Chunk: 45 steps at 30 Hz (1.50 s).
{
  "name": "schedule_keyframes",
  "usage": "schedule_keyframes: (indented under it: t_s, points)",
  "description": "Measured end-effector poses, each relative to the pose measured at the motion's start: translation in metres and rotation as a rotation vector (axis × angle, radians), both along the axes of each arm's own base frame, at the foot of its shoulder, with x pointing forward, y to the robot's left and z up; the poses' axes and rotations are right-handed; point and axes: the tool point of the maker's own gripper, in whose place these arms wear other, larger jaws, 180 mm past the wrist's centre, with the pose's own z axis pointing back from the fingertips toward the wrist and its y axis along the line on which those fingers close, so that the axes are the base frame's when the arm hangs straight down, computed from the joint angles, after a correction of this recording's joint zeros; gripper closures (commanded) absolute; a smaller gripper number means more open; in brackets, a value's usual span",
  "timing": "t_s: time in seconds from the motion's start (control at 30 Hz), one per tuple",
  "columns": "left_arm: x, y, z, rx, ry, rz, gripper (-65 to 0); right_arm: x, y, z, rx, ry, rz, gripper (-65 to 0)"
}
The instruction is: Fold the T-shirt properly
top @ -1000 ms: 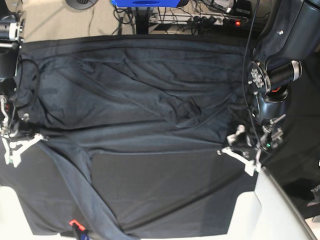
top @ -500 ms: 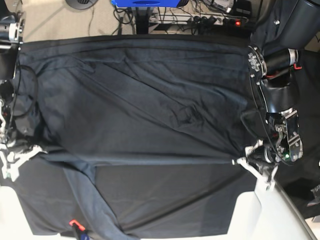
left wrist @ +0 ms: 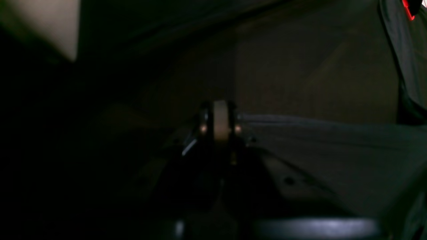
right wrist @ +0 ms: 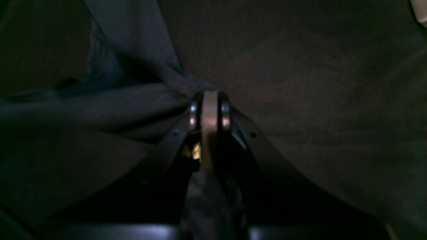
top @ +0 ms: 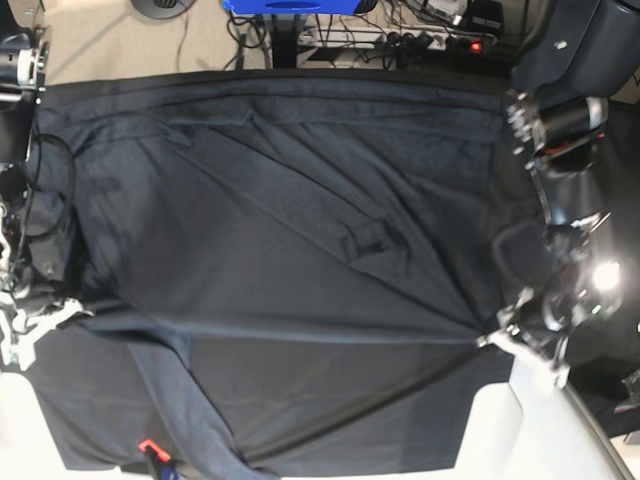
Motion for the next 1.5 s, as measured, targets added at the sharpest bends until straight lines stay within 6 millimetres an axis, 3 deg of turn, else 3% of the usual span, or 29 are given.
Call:
schedule_keyframes:
  t_s: [0.13,0.27,0.43,0.57,0.9,1.3,1.37,1.5]
  points:
    - [-0.004,0.004,-0.002,0.002,0.009,0.006,0.0,0.002,0.001,0.001,-0.001,-0.002,0.006,-0.2]
    - [-0.006,0.0,-0.004,-0.002,0.004,-0.001,0.0,0.004,-0.009,0.004,-0.116,0.016,0.026,-0.2]
    - [-0.011,0.002,-0.001,0.022,-0.008,-0.004,0.0,0.011,0.004,-0.012,-0.194,0.044,0.155,-0.2]
    - [-0.008,0.001,0.002,0.019,-0.018,-0.007,0.0,0.004,-0.006,-0.032,-0.245,0.099,0.155,-0.2]
    - [-0.009,0.001,0.001,0.021,-0.015,-0.007,0.0,0.012,-0.025,-0.035,-0.243,0.062,0.13,-0.2]
    - [-0.009,-0.015,-0.005,0.052,0.008,-0.072,0.0,0.014,-0.008,-0.041,-0.217,0.05,0.138,-1.2]
    - [-0.009,-0.014,-0.005,0.055,0.009,-0.07,0.0,0.015,-0.003,-0.042,-0.21,0.046,0.14,-7.4]
    - [-0.009,-0.014,-0.005,0.054,0.008,-0.07,0.0,0.015,0.005,-0.046,-0.196,0.053,0.147,-29.7]
